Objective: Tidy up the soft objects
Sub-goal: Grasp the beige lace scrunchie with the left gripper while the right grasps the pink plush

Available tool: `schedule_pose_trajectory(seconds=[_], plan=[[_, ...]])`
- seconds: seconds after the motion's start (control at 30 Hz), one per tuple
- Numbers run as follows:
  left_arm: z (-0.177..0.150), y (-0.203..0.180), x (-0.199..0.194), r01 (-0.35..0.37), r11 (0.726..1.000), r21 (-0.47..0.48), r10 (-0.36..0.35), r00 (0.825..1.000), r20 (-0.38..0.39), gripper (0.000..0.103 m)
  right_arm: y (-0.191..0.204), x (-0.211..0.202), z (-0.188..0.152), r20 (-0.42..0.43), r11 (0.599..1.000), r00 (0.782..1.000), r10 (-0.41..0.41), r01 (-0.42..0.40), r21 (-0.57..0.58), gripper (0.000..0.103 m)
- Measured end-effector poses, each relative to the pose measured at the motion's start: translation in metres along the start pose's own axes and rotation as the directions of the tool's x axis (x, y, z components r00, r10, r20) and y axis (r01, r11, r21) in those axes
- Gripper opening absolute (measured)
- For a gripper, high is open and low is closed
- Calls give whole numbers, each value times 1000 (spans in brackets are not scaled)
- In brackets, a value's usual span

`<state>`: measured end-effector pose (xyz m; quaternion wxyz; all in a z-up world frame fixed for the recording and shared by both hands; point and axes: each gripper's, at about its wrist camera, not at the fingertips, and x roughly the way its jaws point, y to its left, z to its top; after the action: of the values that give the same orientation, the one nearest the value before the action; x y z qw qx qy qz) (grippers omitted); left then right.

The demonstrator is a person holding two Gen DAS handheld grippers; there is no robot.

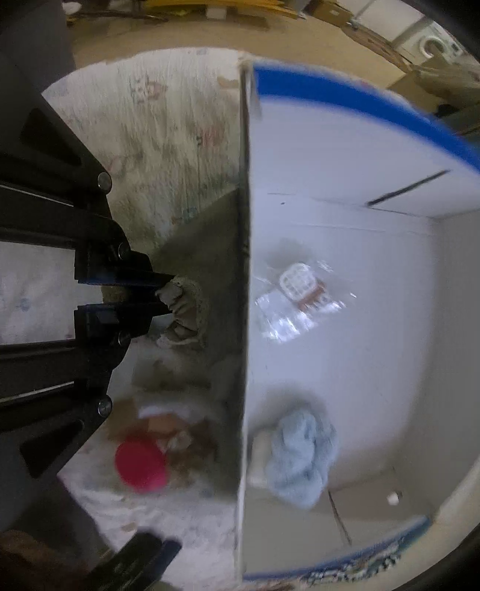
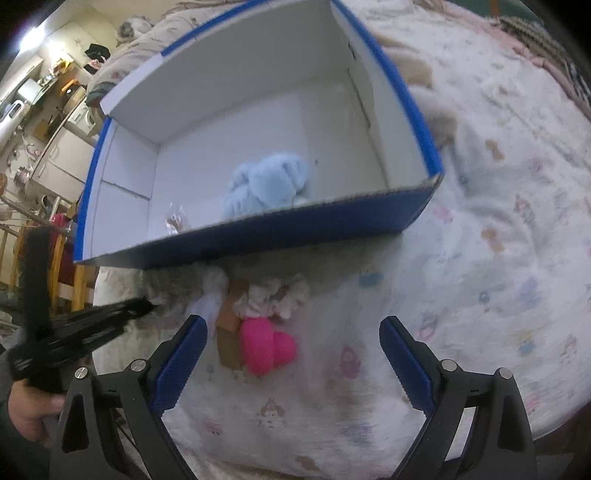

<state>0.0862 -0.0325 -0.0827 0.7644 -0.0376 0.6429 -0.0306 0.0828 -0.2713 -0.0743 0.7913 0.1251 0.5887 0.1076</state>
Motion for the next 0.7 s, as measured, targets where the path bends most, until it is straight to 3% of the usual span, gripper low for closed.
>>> schedule_pose_trajectory(seconds=[0.17, 0.33, 0.4, 0.7], plan=[[-10, 7, -32, -16, 999, 41, 13, 997, 79, 6, 8, 17, -3, -44, 999, 998, -38, 37, -20, 101], [-28, 21, -52, -38, 997, 62, 29, 991, 132, 6, 25, 41, -7, -117, 997, 992, -48, 40, -70, 86], [-27, 28, -52, -33, 998, 58, 25, 991, 131, 6, 31, 49, -9, -139, 995, 989, -59, 46, -91, 79], [-29, 42, -52, -12, 1000, 9, 10, 994, 113, 6, 49, 73, -14, -193, 985, 975, -114, 87, -146, 77]])
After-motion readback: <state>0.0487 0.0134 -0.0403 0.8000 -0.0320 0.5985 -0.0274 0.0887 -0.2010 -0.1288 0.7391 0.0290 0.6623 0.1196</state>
